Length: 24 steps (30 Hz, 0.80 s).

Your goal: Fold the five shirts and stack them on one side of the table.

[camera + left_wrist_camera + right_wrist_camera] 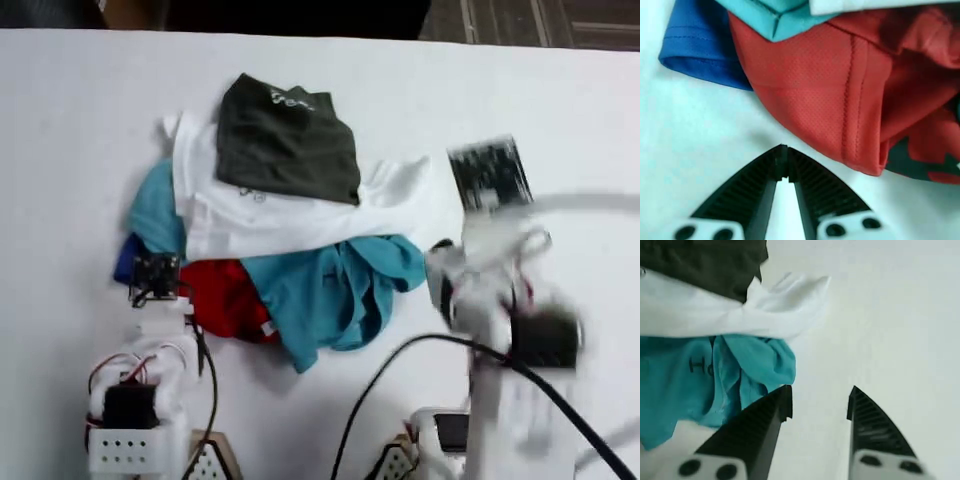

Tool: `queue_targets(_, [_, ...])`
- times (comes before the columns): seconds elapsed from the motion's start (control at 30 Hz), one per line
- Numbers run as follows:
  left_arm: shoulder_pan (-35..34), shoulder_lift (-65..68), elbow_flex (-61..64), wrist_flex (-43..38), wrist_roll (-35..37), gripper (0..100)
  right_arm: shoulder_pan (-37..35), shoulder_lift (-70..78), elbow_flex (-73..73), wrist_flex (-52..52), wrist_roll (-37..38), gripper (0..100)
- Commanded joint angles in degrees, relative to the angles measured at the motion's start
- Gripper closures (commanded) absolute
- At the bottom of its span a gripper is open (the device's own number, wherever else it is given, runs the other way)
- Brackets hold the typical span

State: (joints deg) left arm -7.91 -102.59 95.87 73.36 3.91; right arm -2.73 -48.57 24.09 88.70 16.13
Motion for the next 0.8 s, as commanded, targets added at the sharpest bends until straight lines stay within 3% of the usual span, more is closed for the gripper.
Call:
queue_targets(0.0, [2.99,-1.76,1.1,-0.79,0.09,97,-0.13,13.14,-7.3,4.62,0.26,80.9])
queue_targets(0.1, [4.04,-1.76,1.19,-4.57,-5.36,97,-0.13,14.81,-8.09,4.97,0.18,80.9])
queue_targets(0.23, [1.58,-1.85,0.66,-13.01,-28.04,97,-0.22,14.64,-7.91,4.97,0.35,80.9])
queue_targets(0.3, [1.32,-1.85,-1.45,-17.85,-34.37,97,-0.13,14.64,-6.86,4.88,0.44,80.9])
queue_targets(0.43, [0.7,-1.85,-8.31,-23.91,-35.08,97,-0.13,14.64,-3.08,4.62,0.53,80.9])
queue_targets(0.53, [0.53,-1.58,-11.03,-29.98,-29.54,94,-0.13,14.73,-0.35,4.09,0.53,81.0])
queue_targets(0.63, [0.97,-0.79,-13.32,-31.21,-29.01,84,-0.13,14.64,2.9,2.07,0.53,81.0])
queue_targets(0.77, [0.97,9.05,-19.65,-31.47,-29.01,83,-0.13,14.64,7.21,-0.57,0.53,81.0])
